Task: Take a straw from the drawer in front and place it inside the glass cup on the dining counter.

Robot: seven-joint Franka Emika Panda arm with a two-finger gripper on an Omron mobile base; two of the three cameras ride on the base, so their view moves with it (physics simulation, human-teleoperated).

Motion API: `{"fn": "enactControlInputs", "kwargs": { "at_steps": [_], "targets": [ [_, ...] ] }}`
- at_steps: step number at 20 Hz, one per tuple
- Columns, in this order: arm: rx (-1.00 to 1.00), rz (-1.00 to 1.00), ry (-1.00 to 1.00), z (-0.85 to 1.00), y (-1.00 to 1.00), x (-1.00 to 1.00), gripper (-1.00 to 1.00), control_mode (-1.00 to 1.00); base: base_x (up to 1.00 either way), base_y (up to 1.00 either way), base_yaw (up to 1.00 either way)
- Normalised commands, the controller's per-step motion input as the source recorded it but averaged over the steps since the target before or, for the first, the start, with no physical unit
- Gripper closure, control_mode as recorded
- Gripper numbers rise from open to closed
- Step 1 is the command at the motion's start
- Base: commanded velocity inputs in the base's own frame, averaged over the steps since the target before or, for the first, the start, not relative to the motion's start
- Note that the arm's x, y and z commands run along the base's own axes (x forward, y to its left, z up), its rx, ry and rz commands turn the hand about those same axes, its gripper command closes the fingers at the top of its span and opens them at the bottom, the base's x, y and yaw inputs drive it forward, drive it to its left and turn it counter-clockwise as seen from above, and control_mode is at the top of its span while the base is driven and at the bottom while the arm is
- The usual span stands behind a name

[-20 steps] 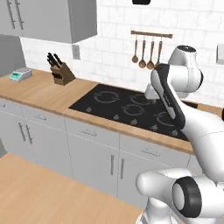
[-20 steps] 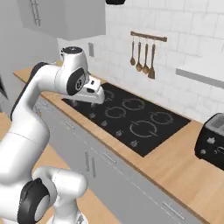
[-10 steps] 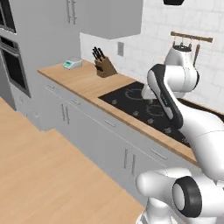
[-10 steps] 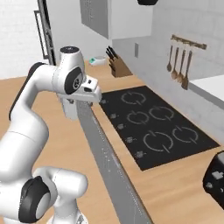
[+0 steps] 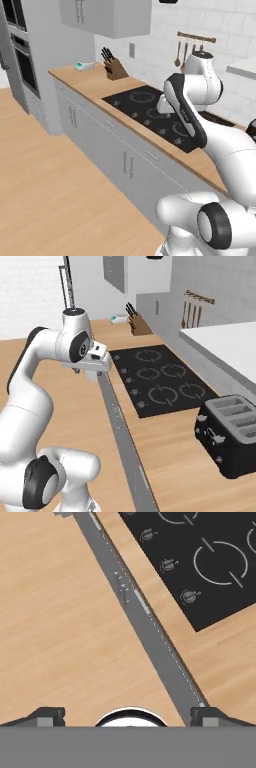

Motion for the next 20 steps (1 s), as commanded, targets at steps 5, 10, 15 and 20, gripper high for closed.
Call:
{"fn": "enactControlInputs", "kwargs": {
  "at_steps": [5,10,15,20],
  "targets": [
    [0.00,0.00,0.00,0.00,0.00,0.00,-1.00,1.00,-0.01,-0.77,0.17],
    [0.01,0.09,0.00,0.00,-0.12,0.13,-1.00,-1.00,0.14,-0.45,0.14],
    [-0.10,0.09,0.00,-0.03,0.44,0.08,-1.00,-1.00,0.00,0.00,0.00],
    [-0.48,0.00,0.00,-0.36,1.00,0.09,-1.00,-1.00,0.00,0.00,0.00]
  ]
}}
